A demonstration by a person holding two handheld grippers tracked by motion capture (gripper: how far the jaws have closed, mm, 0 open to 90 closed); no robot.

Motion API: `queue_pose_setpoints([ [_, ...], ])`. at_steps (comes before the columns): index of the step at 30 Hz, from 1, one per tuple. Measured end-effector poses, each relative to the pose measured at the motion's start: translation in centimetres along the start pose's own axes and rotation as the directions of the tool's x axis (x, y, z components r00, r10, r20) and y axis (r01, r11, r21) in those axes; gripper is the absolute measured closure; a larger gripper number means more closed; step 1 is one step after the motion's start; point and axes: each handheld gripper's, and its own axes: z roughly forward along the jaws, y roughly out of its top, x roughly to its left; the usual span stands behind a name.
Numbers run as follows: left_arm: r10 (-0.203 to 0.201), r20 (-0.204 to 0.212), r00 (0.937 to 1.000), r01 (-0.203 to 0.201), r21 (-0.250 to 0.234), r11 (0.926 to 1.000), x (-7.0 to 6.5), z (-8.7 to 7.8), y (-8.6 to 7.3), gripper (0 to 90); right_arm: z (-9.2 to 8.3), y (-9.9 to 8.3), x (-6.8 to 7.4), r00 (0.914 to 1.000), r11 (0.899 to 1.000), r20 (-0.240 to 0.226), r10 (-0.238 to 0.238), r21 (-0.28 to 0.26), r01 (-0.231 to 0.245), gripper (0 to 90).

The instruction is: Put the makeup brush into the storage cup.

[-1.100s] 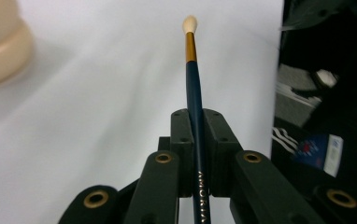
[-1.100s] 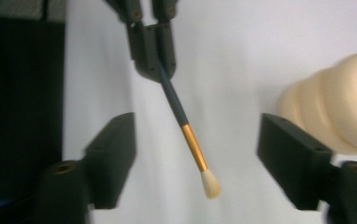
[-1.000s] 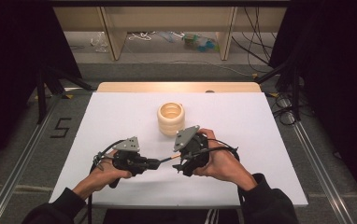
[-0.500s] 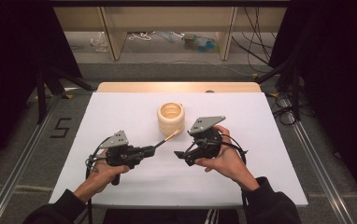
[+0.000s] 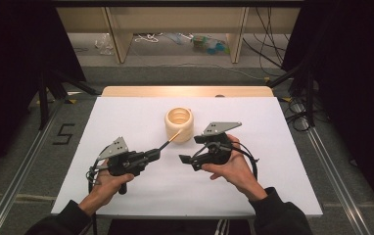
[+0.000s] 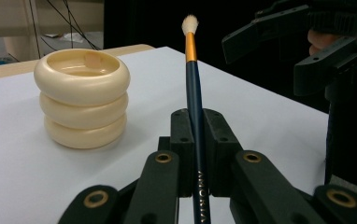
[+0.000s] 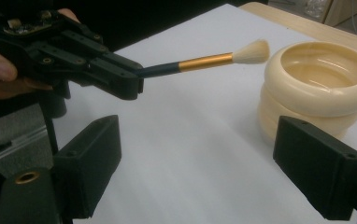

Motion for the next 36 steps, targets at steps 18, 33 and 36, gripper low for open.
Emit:
queue_pose_setpoints([
  [18, 0.020, -0.021, 0.9996, -0.021, -0.056, 0.9982, -1.0, 0.0, -0.1, 83.2, 1.2, -0.7, 0.2, 0.9897, 0.984, -0.077, 0.121, -0.120, -0.129, 16.1],
  [33, 0.041, -0.032, 0.9986, -0.044, -0.101, 0.9939, -1.8, 0.0, -0.1, 83.2, 2.5, -0.7, 0.1, 0.9592, 0.943, -0.177, 0.221, -0.212, -0.256, 16.6],
  [36, 0.041, -0.032, 0.9987, -0.044, -0.104, 0.9936, -1.9, 0.0, -0.1, 83.2, 2.7, -0.6, 0.2, 0.9588, 0.941, -0.181, 0.219, -0.223, -0.257, 16.7],
])
